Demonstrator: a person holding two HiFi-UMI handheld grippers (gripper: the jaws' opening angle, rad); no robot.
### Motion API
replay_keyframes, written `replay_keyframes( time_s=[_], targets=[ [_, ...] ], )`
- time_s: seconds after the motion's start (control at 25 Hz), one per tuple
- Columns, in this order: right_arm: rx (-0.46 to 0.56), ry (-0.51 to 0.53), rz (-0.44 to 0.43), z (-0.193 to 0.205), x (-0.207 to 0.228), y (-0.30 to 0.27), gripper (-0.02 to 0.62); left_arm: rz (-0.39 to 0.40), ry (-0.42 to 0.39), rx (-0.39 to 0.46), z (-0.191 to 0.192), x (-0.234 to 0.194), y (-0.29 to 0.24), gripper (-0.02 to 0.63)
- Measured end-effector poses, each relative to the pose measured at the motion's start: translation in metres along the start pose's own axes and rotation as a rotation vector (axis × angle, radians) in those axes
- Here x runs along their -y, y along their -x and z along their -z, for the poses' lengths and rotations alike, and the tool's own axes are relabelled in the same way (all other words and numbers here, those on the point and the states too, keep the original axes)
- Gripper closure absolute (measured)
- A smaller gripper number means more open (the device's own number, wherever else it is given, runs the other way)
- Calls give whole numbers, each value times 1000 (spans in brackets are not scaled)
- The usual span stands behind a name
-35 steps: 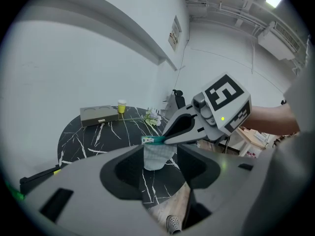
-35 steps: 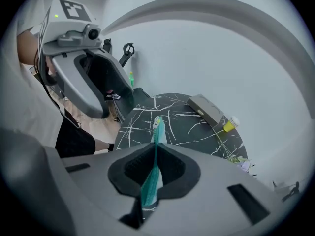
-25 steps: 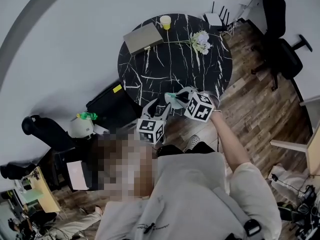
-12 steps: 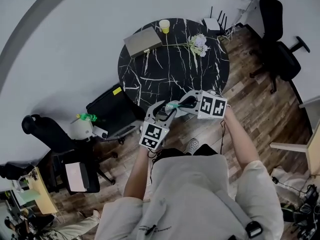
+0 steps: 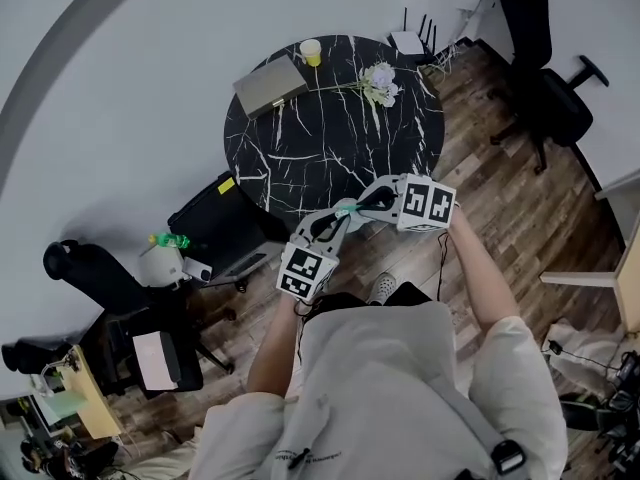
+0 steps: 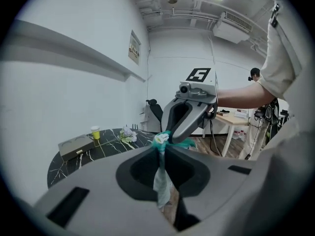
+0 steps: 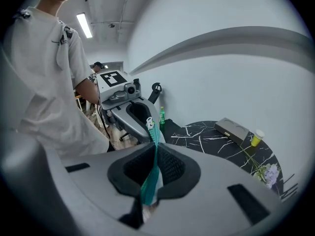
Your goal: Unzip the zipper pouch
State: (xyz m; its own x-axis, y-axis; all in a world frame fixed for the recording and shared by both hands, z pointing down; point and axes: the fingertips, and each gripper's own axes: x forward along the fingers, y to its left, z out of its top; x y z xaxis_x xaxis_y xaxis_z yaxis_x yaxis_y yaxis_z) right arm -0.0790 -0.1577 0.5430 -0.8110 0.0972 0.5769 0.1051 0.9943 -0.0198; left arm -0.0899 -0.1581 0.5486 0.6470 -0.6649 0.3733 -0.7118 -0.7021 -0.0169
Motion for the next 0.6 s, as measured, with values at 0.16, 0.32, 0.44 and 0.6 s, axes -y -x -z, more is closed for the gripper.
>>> replay_keyframes(
  time_s=[0.16,0.32,0.44,0.6],
  targets=[
    [-25,1,71,10,2,0,548,-13,-5,-54,5,3,-7,566],
    [-58,1,123,19,2,2,541,-32,-54,-117,12,5,-11,568],
    [-46,19,130,15,-3,3,534,-56,-93,-168,18,4,-12,568],
    [-53,88,127,1,-11,-1,534,-53,-126,-205,22,4,-14,568]
  ],
)
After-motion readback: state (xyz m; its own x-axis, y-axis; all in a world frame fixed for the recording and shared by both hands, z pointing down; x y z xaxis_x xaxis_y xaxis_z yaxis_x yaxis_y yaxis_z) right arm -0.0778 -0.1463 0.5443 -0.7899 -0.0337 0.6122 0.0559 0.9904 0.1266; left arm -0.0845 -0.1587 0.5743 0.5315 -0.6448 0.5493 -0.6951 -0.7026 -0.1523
